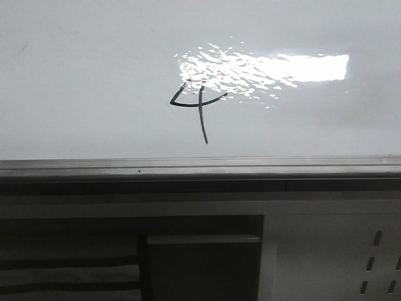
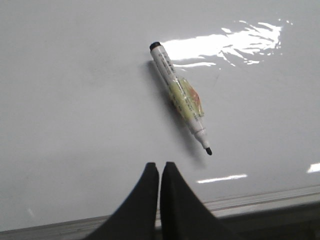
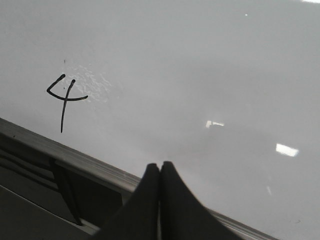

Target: Write number 4 on whiteboard

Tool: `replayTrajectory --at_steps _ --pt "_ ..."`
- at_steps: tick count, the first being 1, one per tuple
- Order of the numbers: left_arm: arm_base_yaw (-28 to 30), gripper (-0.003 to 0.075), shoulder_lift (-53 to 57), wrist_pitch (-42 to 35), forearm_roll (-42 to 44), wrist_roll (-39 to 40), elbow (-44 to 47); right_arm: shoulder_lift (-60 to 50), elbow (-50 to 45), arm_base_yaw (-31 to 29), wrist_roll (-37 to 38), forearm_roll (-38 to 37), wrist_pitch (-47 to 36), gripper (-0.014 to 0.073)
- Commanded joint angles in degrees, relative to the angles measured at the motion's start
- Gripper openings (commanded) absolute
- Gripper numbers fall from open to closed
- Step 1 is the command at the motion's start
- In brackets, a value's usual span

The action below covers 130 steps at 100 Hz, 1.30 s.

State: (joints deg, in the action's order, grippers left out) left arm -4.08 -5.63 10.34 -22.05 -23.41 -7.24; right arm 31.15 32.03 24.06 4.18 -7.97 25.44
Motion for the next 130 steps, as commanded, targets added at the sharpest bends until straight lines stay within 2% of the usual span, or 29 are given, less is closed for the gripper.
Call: replayTrajectory --at_steps 1,12,24,29,47,53,69,130 --pt "0.1 -0.002 1.78 -6.49 -1.07 0.53 0.13 0.73 1.43 -0.26 0.12 -1.06 -3.96 -0.0071" --pt "0.1 -0.002 4.97 -6.06 1.01 2.22 1.43 0.73 1.43 -0.26 0.12 -1.06 -3.91 -0.0071" --pt "0.1 -0.002 7.62 -6.51 14.6 18.1 2.21 0.73 1.43 -0.26 0.12 -1.06 -3.91 -0.0071" --pt "0.1 -0.002 7.5 -6.91 17.96 21.04 2.91 0.73 1.43 -0.26 0.12 -1.06 -3.8 -0.0071" --pt "0.1 -0.002 7.5 -16.53 21.06 21.15 9.01 0.73 1.43 -0.26 0.12 -1.06 -3.76 -0.0071" --pt "0.1 -0.002 7.5 -13.03 22.71 21.15 8.32 0.73 1.43 -0.26 0.12 -1.06 -3.76 -0.0071" --pt "0.1 -0.002 7.5 -13.09 24.77 23.41 8.7 0.73 1.43 -0.26 0.12 -1.06 -3.65 -0.0071" --pt "0.1 -0.002 7.5 -13.09 24.65 23.09 8.7 0.73 1.43 -0.26 0.12 -1.06 -3.65 -0.0071"
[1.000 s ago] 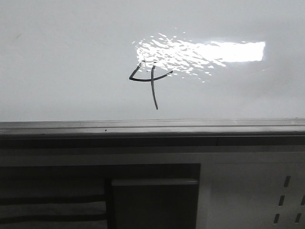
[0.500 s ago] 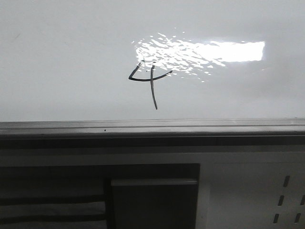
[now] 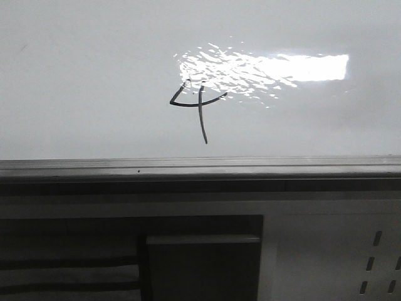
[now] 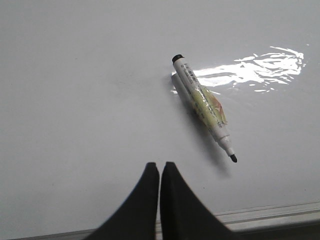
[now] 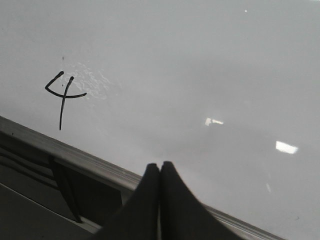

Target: Write number 4 on whiteboard

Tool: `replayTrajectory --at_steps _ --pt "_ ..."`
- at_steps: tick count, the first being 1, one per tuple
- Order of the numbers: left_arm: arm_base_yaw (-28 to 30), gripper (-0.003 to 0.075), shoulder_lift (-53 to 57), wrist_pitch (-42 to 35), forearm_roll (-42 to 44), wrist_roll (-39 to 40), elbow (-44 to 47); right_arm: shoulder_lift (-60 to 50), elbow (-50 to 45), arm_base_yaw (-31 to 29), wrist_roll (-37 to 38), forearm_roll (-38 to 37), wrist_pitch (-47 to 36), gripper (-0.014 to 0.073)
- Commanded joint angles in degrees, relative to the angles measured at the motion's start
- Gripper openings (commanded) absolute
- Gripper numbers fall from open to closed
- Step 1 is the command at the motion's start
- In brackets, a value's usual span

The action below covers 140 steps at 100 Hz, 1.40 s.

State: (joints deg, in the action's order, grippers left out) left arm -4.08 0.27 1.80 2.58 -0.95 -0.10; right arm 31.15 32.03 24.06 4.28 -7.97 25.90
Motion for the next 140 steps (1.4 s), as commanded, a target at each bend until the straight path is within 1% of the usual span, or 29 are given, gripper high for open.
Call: replayTrajectory --at_steps 1,24,33,45,59,69,81,91,97,101,140 --pt "0.1 -0.002 1.6 -4.55 0.02 0.63 1.56 0.73 1.43 -0.26 0.02 -1.06 -4.1 -0.0071" --pt "0.1 -0.002 1.6 -4.55 0.02 0.63 1.56 -0.64 1.01 -0.11 0.02 -1.06 -4.1 -0.0071" --pt "0.1 -0.002 1.6 -4.55 0.02 0.63 1.56 -4.4 -0.63 -2.37 0.02 0.38 -5.43 -0.0071" --pt "0.1 -0.002 1.6 -4.55 0.02 0.63 1.56 -11.52 -6.98 -8.51 0.02 4.34 -13.2 -0.0071" --pt "0.1 -0.002 1.6 -4.55 0.02 0.63 1.56 -19.97 -17.14 -15.75 0.02 4.68 -23.16 -0.0071" --pt "0.1 -0.002 1.6 -4.55 0.02 0.63 1.56 -24.71 -23.91 -18.76 0.02 4.68 -28.07 -0.0071" --pt "0.1 -0.002 1.6 -4.55 0.02 0.63 1.56 -28.82 -30.43 -19.14 0.02 4.68 -31.7 -0.0071" --pt "0.1 -0.002 1.6 -4.55 0.02 0.63 1.56 -31.08 -33.72 -19.14 0.02 4.68 -34.06 -0.0071" --pt "0.1 -0.002 1.6 -4.55 0.02 0.63 1.56 -32.97 -33.49 -19.14 0.02 4.68 -31.58 -0.0071" --pt "0.1 -0.002 1.6 -4.55 0.02 0.63 1.56 -32.99 -33.62 -19.19 0.02 4.68 -32.74 -0.0071" --pt "0.1 -0.002 1.6 -4.55 0.02 0.63 1.56 -32.9 -33.62 -19.19 0.02 4.68 -32.6 -0.0071"
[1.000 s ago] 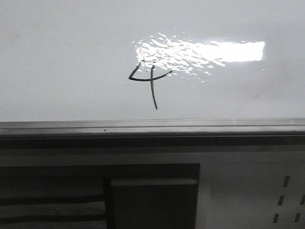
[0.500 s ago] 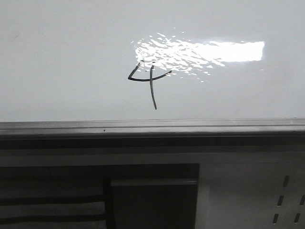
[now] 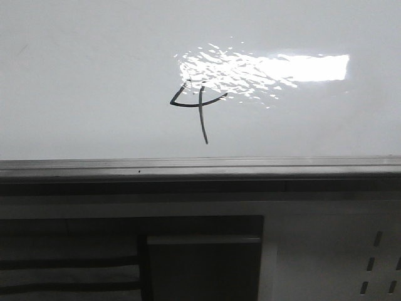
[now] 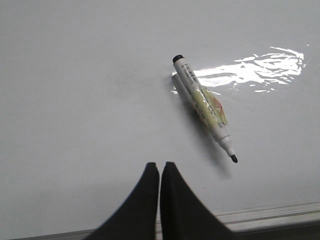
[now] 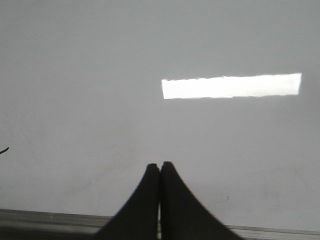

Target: Write number 4 on whiteboard

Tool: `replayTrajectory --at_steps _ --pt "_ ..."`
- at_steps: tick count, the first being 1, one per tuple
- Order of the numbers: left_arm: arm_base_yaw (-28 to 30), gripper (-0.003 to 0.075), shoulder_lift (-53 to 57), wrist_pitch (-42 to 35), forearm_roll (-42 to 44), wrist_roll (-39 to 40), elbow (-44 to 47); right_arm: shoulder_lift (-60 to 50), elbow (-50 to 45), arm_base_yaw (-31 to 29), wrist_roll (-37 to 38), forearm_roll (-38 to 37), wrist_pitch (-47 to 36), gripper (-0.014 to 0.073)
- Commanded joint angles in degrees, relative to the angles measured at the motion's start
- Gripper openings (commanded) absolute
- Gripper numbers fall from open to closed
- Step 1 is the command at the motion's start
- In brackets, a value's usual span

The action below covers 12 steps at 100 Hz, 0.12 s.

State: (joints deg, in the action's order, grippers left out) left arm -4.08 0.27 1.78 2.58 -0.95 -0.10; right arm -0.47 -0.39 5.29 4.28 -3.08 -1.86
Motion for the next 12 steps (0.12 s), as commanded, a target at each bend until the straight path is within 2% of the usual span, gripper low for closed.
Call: replayTrajectory --at_steps 1,12 --pt "0.1 -0.002 1.6 -4.52 0.02 0.63 1.56 -1.28 -1.19 -0.42 0.02 -0.21 -4.85 -0.0071" --pt "0.1 -0.002 1.6 -4.52 0.02 0.63 1.56 -1.28 -1.19 -0.42 0.02 -0.21 -4.85 -0.0071"
